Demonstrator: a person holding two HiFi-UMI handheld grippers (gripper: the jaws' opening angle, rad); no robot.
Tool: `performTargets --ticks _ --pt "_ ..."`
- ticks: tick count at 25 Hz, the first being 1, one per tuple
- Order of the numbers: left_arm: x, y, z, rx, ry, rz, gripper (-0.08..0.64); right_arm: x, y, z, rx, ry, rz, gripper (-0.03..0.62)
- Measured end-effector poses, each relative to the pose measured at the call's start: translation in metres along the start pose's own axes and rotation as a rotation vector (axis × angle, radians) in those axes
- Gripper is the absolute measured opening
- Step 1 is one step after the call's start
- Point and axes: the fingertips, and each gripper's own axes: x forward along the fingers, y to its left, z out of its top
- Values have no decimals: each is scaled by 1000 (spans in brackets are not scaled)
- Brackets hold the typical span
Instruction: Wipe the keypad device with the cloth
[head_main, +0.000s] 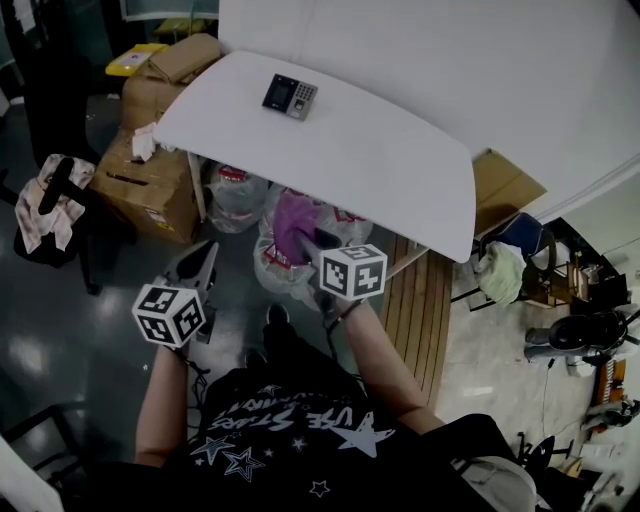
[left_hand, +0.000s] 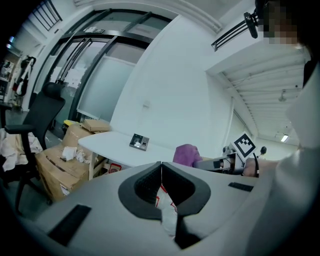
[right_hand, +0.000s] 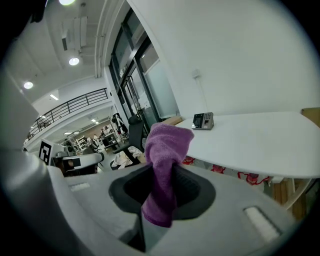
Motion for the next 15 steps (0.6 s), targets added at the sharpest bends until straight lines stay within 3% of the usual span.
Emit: performTargets --ticks 9,15 --pt "-12 -20 -11 -4 0 -25 9 -25 7 -16 -15 20 -16 98" --pt "-12 -19 -7 -8 -20 4 9 -20 12 -8 -37 15 18 97"
